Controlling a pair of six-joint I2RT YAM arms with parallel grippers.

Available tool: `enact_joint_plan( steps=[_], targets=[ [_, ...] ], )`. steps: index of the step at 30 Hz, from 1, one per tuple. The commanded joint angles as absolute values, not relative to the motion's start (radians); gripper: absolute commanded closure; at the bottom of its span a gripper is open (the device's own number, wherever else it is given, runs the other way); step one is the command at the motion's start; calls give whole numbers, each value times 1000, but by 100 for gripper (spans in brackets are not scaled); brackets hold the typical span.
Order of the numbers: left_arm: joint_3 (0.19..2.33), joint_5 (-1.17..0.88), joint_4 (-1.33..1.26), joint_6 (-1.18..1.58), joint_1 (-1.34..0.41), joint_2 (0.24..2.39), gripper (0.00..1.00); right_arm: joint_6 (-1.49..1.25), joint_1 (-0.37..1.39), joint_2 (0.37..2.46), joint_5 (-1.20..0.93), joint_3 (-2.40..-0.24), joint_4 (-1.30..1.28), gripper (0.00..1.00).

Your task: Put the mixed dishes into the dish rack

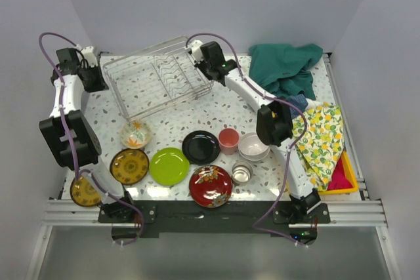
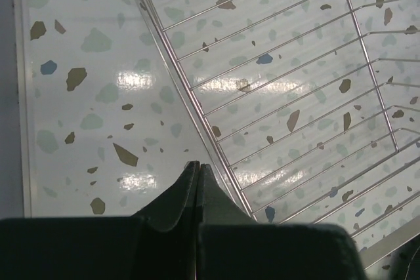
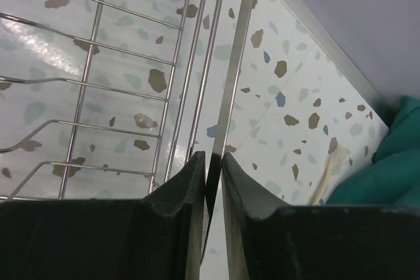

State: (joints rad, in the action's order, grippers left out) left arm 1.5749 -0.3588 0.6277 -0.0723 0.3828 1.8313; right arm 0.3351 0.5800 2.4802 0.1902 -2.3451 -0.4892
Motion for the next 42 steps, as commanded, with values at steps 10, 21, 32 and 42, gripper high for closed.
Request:
enact_joint_plan(
  steps=[10, 21, 32, 42],
  targets=[
    [1565, -437, 601, -66, 367, 1842, 93, 362, 543, 2457, 184, -2381, -476, 72],
    [1592, -335, 594, -43, 385, 1723, 54, 333, 707, 2199, 20, -2235, -304, 48],
    [1693, -247, 627, 156, 396, 1562, 45, 166, 991, 2302, -43, -2264, -193, 47],
    [1862, -359, 841, 120, 492, 1509, 35, 175, 1077, 2542, -5, -2523, -221, 50]
  ],
)
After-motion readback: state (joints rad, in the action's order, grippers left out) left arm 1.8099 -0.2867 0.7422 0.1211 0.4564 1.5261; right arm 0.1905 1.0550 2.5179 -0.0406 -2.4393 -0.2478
